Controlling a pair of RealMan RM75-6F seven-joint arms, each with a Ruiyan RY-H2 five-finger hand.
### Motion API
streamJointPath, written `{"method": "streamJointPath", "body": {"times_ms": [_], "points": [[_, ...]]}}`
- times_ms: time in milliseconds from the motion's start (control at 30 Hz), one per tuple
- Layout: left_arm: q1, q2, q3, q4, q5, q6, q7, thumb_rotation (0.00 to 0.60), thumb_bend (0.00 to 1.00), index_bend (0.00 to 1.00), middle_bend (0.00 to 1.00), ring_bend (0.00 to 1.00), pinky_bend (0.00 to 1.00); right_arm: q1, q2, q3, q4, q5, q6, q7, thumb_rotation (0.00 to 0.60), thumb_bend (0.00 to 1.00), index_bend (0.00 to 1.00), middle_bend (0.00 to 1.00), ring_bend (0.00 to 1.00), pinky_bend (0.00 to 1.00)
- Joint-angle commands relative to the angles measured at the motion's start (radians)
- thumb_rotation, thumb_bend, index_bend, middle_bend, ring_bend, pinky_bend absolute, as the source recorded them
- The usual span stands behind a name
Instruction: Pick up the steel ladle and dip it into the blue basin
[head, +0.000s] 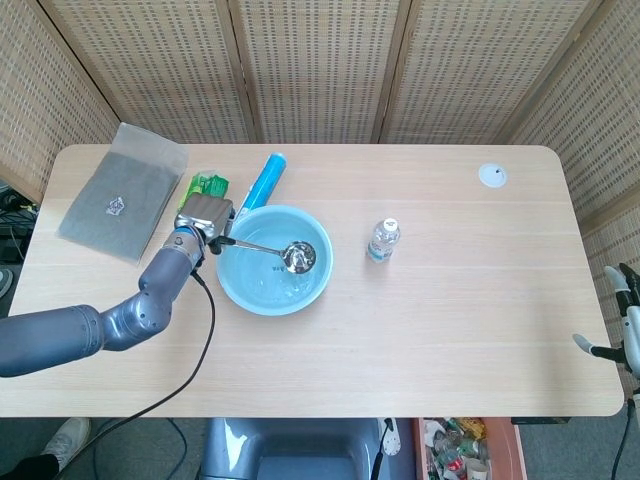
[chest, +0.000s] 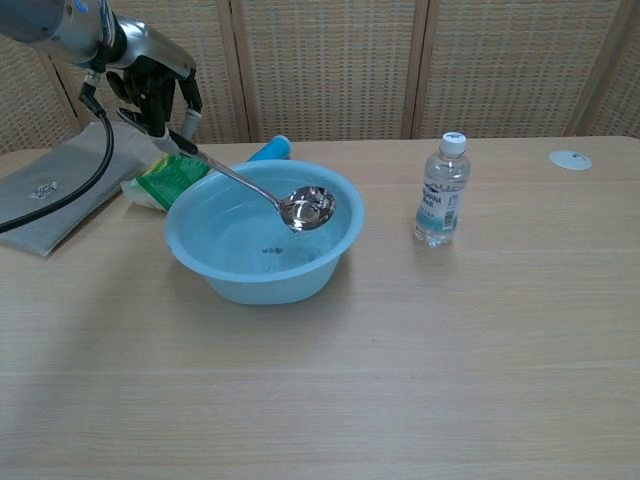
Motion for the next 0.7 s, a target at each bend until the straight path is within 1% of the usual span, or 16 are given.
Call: {"method": "streamJointPath", "body": {"times_ms": [33, 233, 300, 500, 700], "points": [[-0.009, 0.019, 0.005, -0.013, -0.004, -0.009, -0.018, 0.600, 0.54, 0.91, 0.98, 0.99, 1.00, 0.000, 0.000, 0.000, -0.001, 0.000, 0.001, 0.000, 0.600, 0.00, 0.00, 0.00, 0.00, 0.00], [-0.018, 0.052, 0.021, -0.032, -0.007, -0.038, -0.058, 0.600, 0.54, 0.91, 0.98, 0.99, 1.00, -0.002, 0.002, 0.000, -0.006, -0.004, 0.006, -0.001, 0.600, 0.00, 0.00, 0.00, 0.00, 0.00], [-0.027, 0.066, 0.033, -0.037, -0.019, -0.051, -0.065, 0.600, 0.54, 0.91, 0.98, 0.99, 1.00, -0.003, 0.003, -0.001, -0.009, -0.004, 0.006, -0.003, 0.600, 0.00, 0.00, 0.00, 0.00, 0.00], [-0.064, 0.101, 0.070, -0.044, -0.082, -0.108, -0.081, 0.600, 0.56, 0.91, 0.98, 0.99, 1.00, -0.002, 0.003, 0.000, -0.010, -0.004, 0.006, -0.006, 0.600, 0.00, 0.00, 0.00, 0.00, 0.00], [-0.114, 0.129, 0.122, -0.042, -0.149, -0.155, -0.085, 0.600, 0.57, 0.91, 0.98, 0.99, 1.00, 0.003, -0.002, -0.002, -0.006, -0.001, -0.004, -0.013, 0.600, 0.00, 0.00, 0.00, 0.00, 0.00]]}}
